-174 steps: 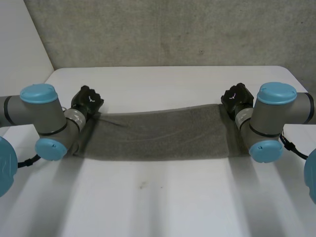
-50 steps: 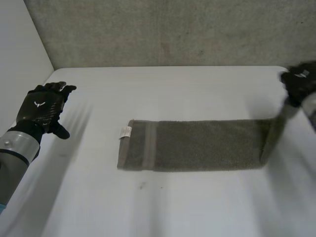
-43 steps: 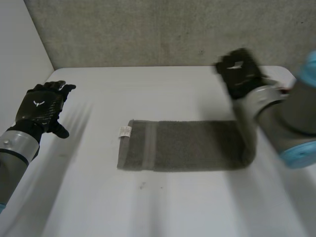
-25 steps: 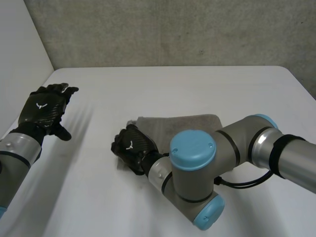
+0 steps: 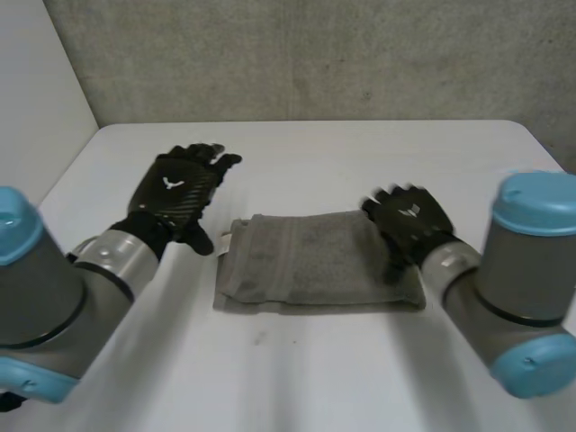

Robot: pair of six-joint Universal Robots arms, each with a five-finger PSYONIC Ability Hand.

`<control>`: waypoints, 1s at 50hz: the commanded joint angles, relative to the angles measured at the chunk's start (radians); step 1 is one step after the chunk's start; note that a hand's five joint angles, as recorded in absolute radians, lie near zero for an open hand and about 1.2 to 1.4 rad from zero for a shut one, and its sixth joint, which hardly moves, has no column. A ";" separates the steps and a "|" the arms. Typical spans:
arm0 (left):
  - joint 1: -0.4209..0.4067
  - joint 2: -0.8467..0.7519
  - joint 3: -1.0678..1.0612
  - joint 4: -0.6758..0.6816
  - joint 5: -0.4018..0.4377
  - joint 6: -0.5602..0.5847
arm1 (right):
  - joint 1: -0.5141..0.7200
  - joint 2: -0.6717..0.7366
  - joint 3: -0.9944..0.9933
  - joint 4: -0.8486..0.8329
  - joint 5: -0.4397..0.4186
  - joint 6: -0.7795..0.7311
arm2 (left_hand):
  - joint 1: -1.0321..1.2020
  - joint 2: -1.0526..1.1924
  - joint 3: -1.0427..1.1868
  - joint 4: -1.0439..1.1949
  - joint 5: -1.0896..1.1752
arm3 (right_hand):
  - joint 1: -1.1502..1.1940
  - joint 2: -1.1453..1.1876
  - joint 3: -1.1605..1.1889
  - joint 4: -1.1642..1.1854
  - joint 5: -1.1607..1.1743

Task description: Fold the laundry

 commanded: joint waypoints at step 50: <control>0.084 0.006 0.107 -0.167 -0.158 -0.243 | 0.352 0.287 -0.365 -0.035 -0.128 0.074 | -0.002 0.010 0.009 0.007 -0.032 | -0.027 -0.044 -0.027 -0.048 -0.045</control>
